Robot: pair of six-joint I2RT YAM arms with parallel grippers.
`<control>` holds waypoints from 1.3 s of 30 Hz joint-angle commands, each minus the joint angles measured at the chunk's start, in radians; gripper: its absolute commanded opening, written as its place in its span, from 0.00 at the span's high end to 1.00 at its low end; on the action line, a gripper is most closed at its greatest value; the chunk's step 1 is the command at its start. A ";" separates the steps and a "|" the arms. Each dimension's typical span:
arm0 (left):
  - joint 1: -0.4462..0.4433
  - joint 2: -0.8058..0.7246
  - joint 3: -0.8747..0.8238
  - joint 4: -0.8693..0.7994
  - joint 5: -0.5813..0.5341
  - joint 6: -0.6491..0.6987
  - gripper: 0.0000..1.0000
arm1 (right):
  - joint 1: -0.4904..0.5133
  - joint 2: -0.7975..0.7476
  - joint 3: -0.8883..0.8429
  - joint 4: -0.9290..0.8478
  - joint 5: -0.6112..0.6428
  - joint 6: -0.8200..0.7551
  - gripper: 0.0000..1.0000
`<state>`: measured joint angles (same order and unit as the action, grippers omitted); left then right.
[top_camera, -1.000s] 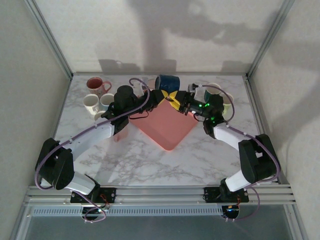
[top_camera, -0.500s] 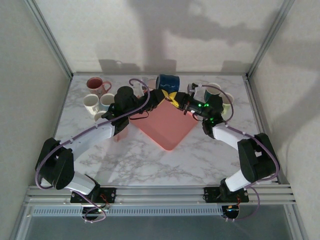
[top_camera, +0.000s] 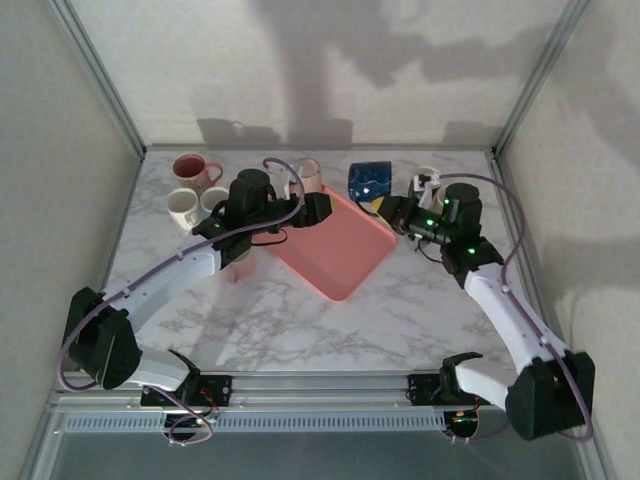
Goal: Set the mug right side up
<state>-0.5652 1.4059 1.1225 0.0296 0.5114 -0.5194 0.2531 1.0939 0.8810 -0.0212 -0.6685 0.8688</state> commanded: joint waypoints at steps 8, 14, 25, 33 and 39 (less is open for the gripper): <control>0.008 -0.105 -0.047 -0.055 -0.054 0.349 0.31 | -0.057 -0.158 0.193 -0.828 0.593 -0.439 1.00; 0.005 -0.096 -0.060 -0.072 -0.033 0.416 0.32 | -0.079 -0.106 0.235 -1.009 0.986 -0.423 1.00; 0.004 -0.106 -0.097 -0.079 -0.081 0.451 0.32 | -0.170 0.075 0.210 -0.887 1.019 -0.460 1.00; 0.004 -0.132 -0.138 -0.060 -0.119 0.459 0.30 | -0.177 0.185 0.181 -0.732 0.984 -0.501 1.00; 0.004 -0.130 -0.151 -0.054 -0.127 0.461 0.30 | -0.178 0.261 0.163 -0.688 1.009 -0.497 1.00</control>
<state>-0.5652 1.3003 0.9840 -0.0444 0.4026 -0.0753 0.0830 1.3437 1.0527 -0.7902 0.3035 0.3767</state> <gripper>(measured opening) 0.695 0.146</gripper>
